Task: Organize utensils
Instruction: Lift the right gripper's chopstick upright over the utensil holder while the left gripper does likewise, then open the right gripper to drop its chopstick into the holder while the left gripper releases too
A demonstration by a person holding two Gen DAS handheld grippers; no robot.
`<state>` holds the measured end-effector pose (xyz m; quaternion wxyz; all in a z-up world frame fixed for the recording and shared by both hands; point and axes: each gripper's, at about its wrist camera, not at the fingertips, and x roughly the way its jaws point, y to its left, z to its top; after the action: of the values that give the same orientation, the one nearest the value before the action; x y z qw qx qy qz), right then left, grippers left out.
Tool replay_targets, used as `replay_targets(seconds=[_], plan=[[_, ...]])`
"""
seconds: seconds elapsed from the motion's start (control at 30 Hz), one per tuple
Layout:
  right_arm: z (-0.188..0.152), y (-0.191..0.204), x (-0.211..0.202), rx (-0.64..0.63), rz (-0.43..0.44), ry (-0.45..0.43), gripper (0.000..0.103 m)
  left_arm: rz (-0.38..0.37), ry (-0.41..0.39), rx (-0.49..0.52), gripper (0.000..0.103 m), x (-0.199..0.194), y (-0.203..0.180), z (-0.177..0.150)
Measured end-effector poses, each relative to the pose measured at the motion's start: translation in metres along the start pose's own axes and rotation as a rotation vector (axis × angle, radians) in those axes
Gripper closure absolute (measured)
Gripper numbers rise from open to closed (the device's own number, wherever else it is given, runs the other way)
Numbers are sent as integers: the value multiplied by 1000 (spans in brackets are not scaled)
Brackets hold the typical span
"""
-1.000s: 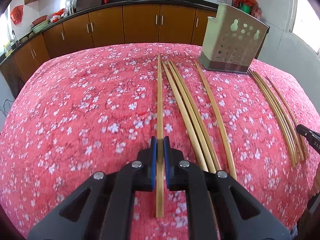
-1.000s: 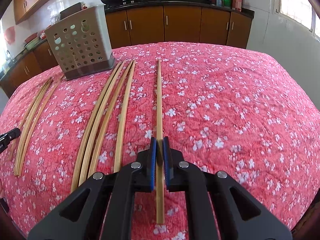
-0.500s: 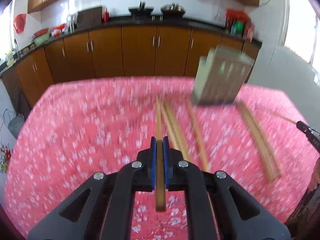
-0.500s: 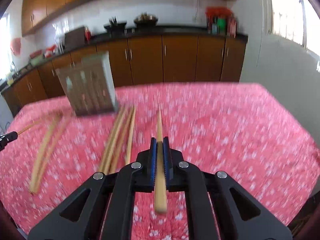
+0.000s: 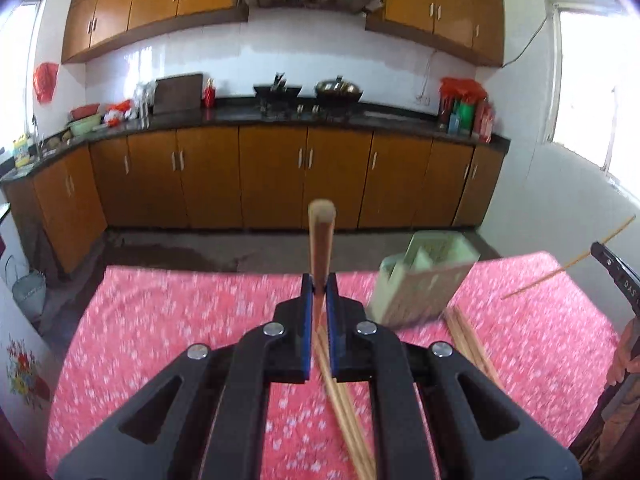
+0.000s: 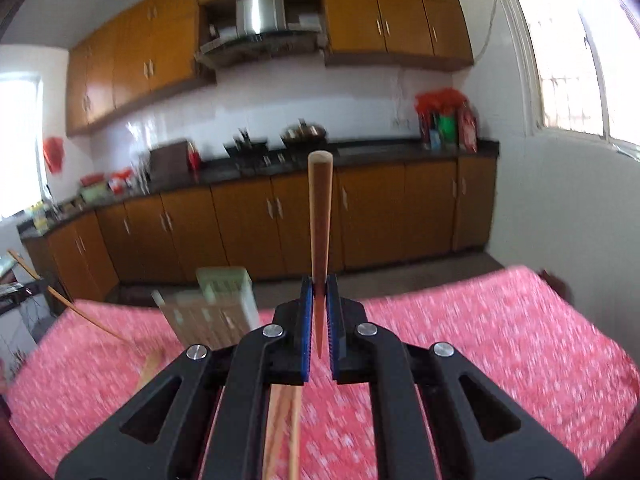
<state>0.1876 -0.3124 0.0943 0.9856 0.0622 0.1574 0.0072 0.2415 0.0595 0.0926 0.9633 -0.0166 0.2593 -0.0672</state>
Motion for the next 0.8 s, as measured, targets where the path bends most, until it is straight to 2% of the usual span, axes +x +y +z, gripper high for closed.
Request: replay_targets(seconds=[0.1, 0.17, 0.27, 0.37, 0.57, 0.67, 0.8], plan=[[32, 9, -4, 21, 60, -66, 95, -40, -51, 17, 95, -9, -12, 31], [46, 15, -2, 31, 99, -78, 95, -72, -76, 27, 95, -12, -21, 49], [59, 28, 13, 40, 166, -58, 95, -112, -99, 43, 95, -9, -40, 70], [59, 37, 29, 17, 176, -26, 95, -140, -102, 55, 95, 0, -57, 80], [47, 44, 75, 33, 191, 112, 95, -157, -36, 67, 95, 39, -77, 78], [39, 46, 88, 31, 179, 155, 95, -162, 18, 37, 95, 65, -78, 71], [31, 48, 94, 35, 173, 189, 95, -168, 49, 13, 95, 83, -77, 62]])
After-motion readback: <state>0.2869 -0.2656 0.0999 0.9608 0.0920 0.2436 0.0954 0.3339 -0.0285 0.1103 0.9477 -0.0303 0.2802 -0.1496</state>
